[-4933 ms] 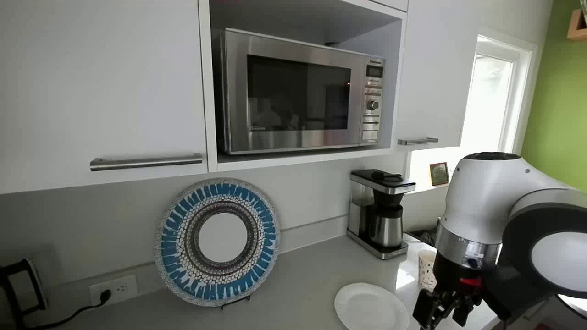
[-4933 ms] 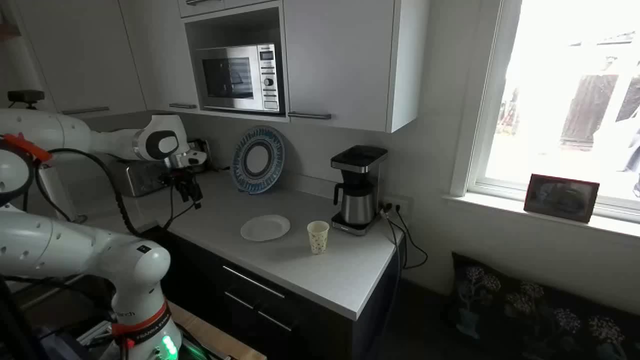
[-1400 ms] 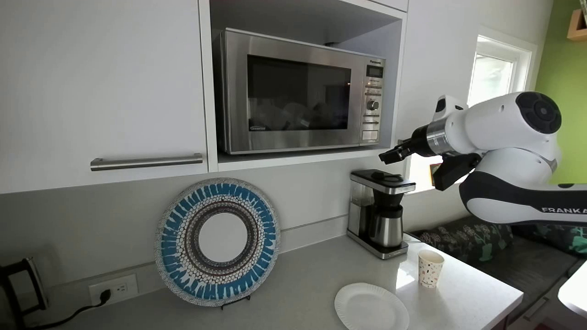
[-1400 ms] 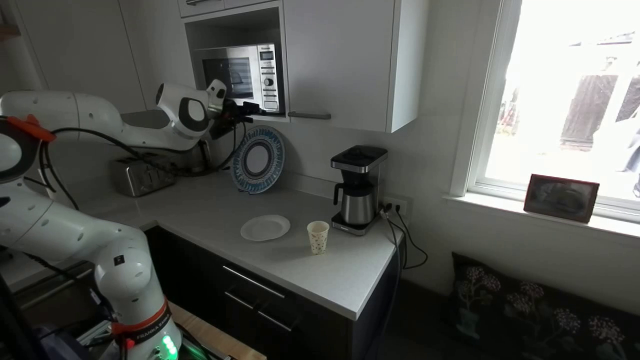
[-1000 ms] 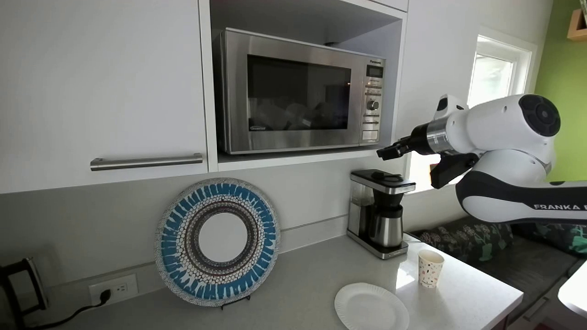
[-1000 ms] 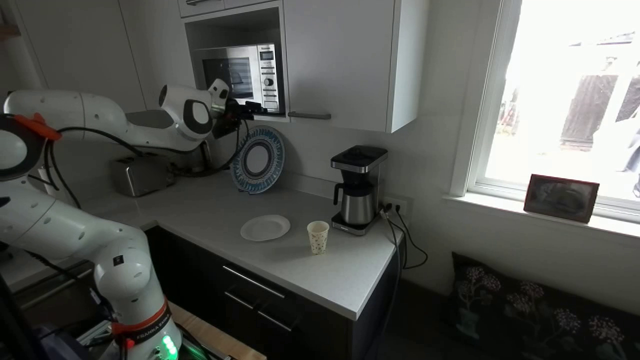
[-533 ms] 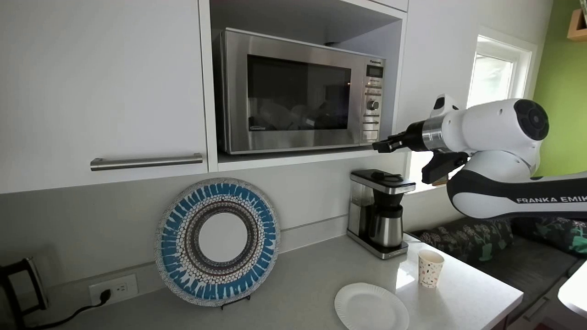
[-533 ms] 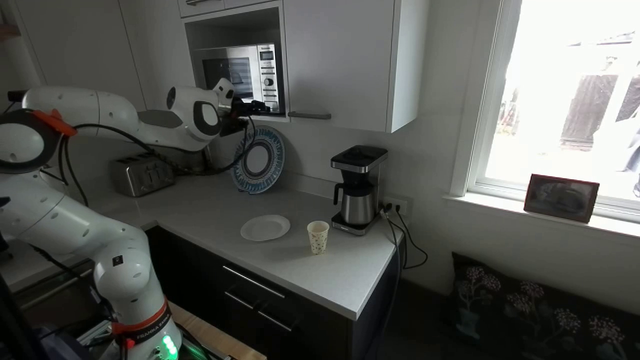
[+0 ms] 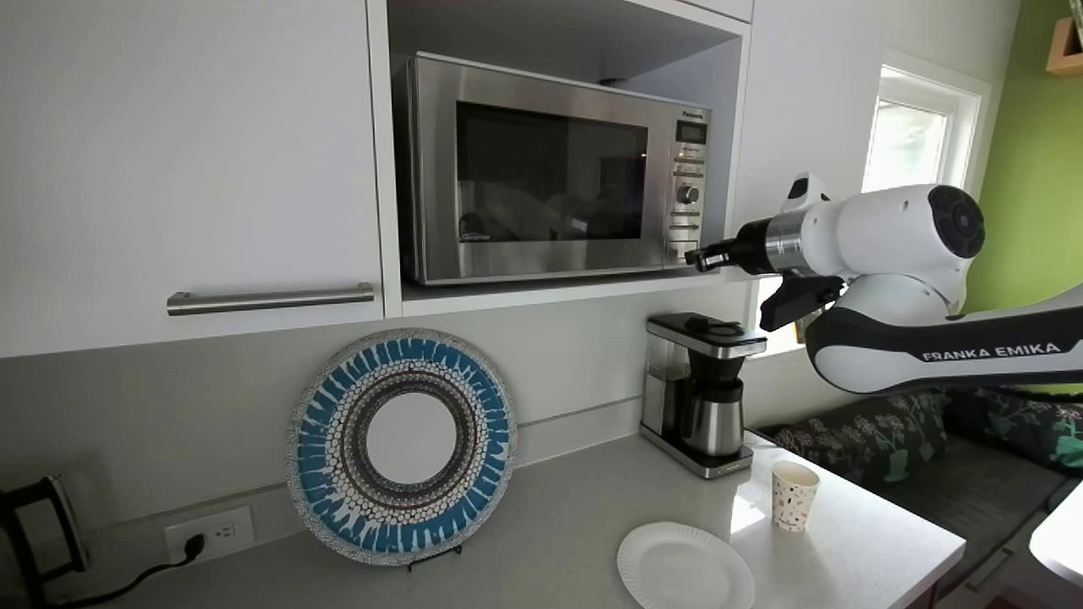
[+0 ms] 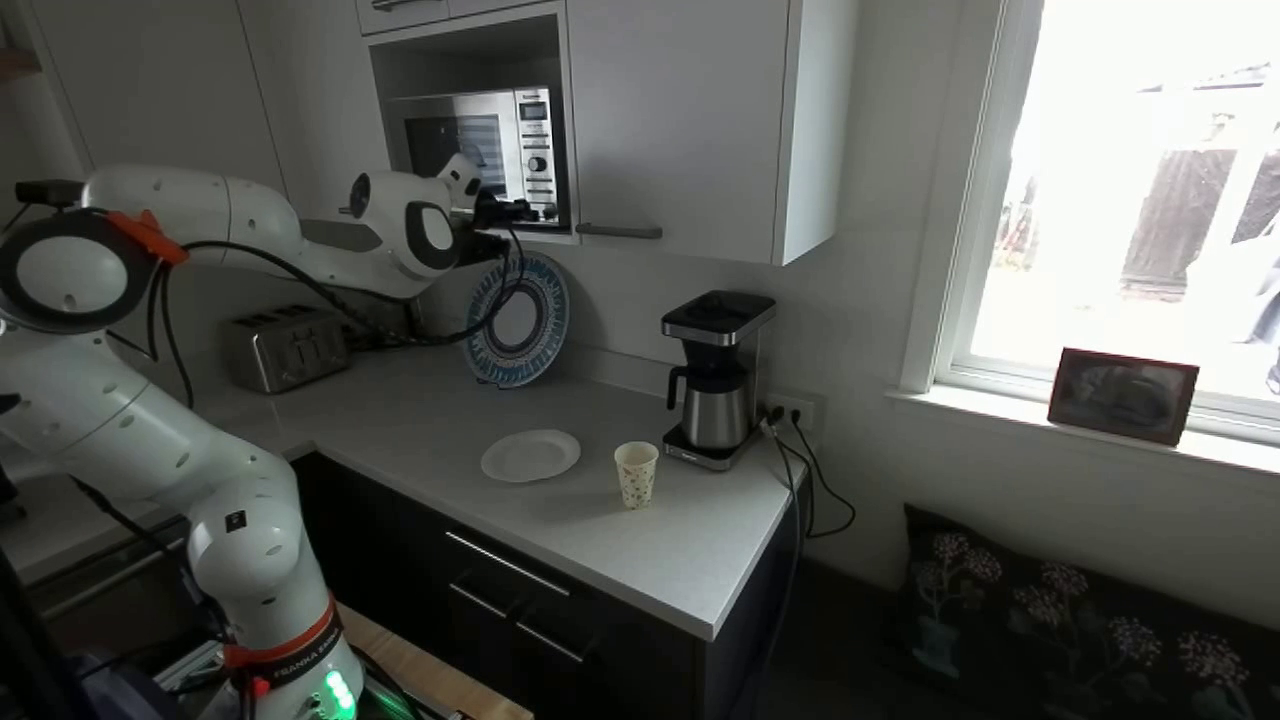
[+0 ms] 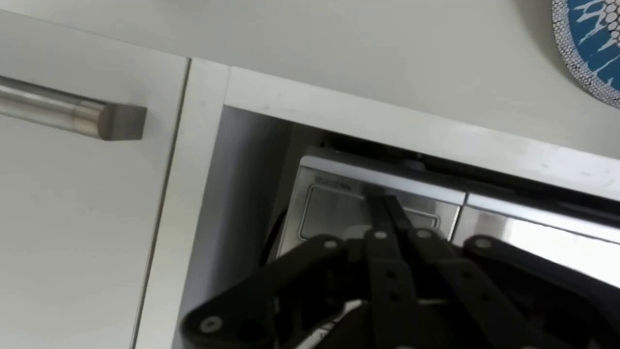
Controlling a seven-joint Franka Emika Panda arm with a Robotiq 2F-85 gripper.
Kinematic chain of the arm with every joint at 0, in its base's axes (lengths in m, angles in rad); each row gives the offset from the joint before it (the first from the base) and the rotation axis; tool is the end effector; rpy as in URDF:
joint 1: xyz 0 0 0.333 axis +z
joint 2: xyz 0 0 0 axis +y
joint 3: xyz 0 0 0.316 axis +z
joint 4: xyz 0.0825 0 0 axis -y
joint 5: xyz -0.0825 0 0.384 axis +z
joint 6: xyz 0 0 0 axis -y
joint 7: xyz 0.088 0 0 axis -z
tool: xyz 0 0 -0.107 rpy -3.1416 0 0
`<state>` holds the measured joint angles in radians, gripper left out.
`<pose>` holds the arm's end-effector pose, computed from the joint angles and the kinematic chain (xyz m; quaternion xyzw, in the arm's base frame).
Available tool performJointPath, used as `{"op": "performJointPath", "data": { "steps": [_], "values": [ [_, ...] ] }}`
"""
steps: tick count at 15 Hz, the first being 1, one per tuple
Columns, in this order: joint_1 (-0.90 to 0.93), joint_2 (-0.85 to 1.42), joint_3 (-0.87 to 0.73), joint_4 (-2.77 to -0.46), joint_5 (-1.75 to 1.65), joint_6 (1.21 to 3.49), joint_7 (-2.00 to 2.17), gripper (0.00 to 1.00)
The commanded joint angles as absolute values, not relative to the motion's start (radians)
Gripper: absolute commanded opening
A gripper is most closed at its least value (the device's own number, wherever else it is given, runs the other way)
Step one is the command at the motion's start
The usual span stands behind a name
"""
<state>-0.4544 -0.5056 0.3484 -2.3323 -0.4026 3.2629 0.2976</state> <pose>0.4461 0.0323 0.6746 0.7646 0.0517 0.6302 0.1246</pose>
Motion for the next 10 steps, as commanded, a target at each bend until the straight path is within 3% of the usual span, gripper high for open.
{"op": "performJointPath", "data": {
  "steps": [1,10],
  "values": [
    [-0.481,-0.472,0.366,-2.307,-0.391,3.309,0.317,0.0],
    [-0.523,-0.441,0.402,-2.278,-0.382,3.306,0.361,0.0]
  ]
}}
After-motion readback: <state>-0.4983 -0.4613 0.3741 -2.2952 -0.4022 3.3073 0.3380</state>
